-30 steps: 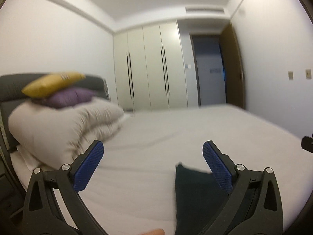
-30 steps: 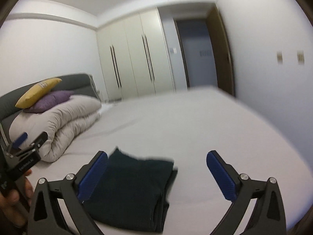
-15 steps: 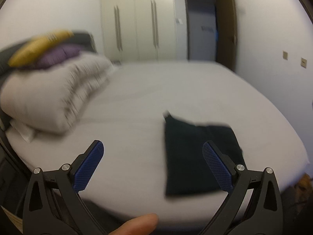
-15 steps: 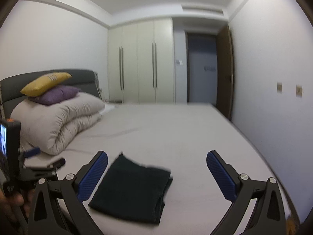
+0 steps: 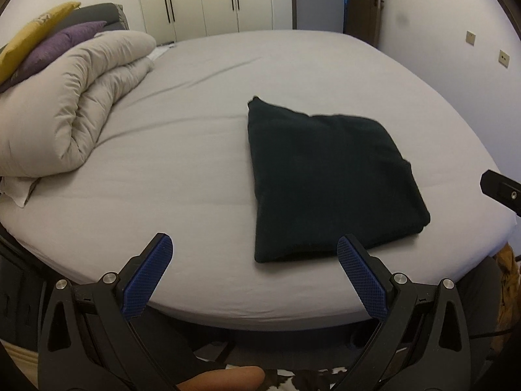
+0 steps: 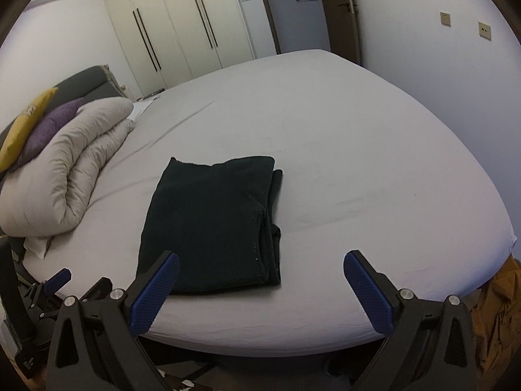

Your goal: Fold small clothes

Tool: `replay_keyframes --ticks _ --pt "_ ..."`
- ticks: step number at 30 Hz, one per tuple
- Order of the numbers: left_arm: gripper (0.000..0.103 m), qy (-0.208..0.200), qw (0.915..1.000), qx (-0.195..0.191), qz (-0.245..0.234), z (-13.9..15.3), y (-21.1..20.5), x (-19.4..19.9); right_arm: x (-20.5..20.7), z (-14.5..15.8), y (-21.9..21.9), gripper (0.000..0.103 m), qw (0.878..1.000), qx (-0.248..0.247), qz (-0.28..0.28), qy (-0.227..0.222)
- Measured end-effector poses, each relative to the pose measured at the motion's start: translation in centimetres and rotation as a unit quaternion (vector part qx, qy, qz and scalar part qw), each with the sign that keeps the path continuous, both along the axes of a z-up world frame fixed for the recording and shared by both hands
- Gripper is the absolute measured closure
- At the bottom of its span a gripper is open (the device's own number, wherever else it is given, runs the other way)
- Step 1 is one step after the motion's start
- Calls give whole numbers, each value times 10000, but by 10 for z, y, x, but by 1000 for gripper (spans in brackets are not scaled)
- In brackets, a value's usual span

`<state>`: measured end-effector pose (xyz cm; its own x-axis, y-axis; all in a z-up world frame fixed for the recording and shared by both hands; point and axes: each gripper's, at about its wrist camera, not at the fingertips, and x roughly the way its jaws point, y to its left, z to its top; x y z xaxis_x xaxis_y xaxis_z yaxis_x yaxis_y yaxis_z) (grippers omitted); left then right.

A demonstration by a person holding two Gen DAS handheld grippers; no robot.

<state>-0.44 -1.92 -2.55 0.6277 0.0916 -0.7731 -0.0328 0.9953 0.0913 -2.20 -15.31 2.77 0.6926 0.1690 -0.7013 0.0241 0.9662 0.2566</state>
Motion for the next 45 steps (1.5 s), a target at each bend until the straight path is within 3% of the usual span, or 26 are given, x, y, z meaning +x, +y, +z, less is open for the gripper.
replay_keyframes --ticks 12,45 --pt "0 45 9999 -34 97 -2 8 7 -1 -4 20 0 9993 -299 218 -51" --pt "0 184 9992 -299 178 -8 20 12 0 -13 32 0 9986 -389 342 49"
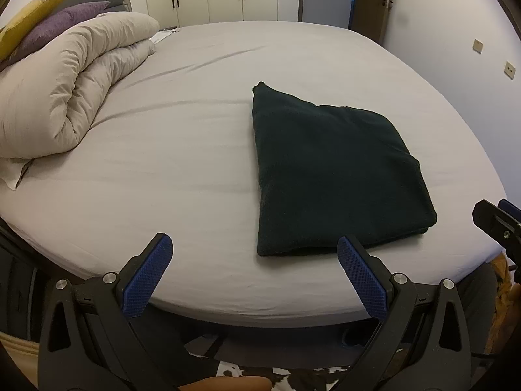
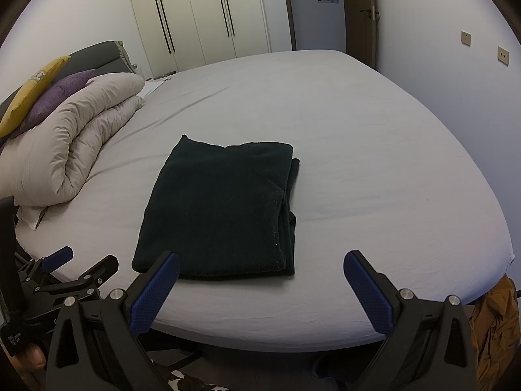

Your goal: Fold small clothes

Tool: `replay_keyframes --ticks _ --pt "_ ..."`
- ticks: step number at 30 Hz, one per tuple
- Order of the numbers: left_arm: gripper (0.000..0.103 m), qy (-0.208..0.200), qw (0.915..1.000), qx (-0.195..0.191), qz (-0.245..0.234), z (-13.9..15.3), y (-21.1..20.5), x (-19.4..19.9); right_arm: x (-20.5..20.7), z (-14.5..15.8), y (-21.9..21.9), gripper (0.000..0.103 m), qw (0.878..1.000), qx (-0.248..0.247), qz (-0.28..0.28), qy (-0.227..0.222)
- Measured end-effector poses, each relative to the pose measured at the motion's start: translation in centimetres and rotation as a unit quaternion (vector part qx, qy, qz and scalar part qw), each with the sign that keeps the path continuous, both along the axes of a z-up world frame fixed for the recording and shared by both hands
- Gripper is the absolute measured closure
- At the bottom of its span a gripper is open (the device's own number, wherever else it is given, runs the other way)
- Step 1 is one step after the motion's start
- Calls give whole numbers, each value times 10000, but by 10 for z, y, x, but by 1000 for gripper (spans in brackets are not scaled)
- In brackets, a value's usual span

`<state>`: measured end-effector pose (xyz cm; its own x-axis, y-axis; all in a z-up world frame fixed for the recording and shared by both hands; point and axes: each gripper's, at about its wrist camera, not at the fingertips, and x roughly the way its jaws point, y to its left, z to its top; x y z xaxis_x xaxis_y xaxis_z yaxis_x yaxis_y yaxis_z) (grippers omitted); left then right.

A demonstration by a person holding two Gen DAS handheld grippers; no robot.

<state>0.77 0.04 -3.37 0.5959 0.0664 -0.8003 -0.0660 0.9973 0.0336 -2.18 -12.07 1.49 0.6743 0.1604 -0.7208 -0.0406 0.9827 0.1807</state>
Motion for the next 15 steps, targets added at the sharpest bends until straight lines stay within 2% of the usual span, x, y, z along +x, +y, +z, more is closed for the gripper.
replay_keyframes --ticks 15 --pt "0 31 10000 -35 55 -2 4 1 0 -6 2 0 10000 -27 37 72"
